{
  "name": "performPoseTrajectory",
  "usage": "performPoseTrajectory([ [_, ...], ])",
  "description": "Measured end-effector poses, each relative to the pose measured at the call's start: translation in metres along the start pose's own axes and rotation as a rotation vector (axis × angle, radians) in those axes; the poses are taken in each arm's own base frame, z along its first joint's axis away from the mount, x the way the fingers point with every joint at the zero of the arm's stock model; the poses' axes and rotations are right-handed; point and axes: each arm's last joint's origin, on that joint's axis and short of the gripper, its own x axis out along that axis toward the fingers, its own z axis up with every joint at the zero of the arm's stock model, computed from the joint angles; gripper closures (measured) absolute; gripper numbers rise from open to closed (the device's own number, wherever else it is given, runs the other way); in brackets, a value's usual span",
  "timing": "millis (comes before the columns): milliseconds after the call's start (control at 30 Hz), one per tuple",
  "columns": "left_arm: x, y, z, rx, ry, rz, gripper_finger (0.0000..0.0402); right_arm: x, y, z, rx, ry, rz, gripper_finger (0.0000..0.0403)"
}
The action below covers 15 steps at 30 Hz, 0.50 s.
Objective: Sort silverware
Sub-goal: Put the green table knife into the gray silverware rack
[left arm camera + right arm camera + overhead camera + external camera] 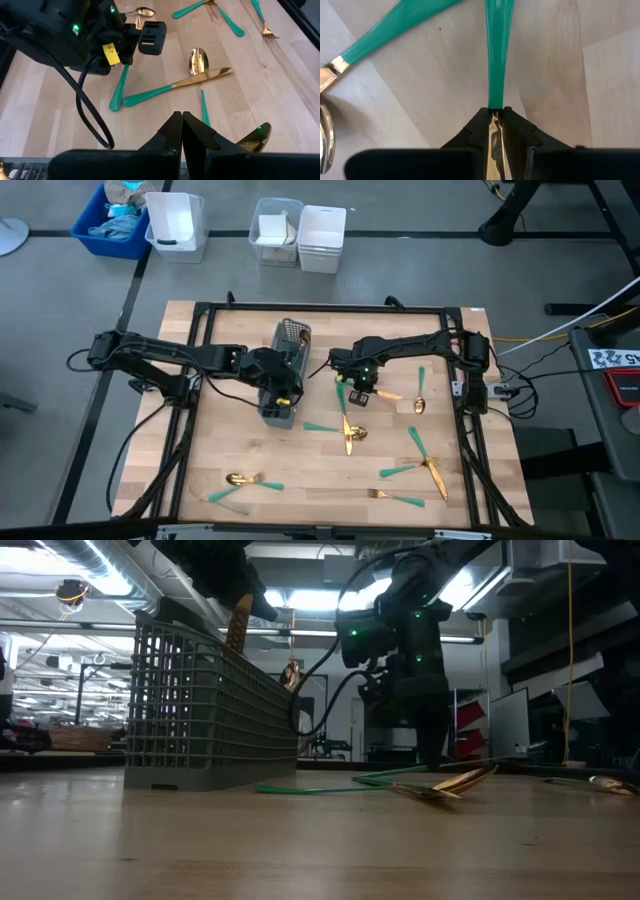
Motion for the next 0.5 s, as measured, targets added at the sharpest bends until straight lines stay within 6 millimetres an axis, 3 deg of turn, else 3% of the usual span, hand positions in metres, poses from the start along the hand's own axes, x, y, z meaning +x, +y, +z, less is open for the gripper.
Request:
performPoseTrajectory([
  [200, 0.0, 0.0, 0.0, 0.0, 0.0, 0.0, 0.0398, -0.005, 0.001, 0.002, -0.002, -0.001, -0.001, 0.0354],
  [500, 0.0, 0.0, 0.0, 0.0, -0.001, 0.0, 0.0398, -0.042, 0.006, 0.011, -0.055, -0.023, 0.002, 0.0354],
])
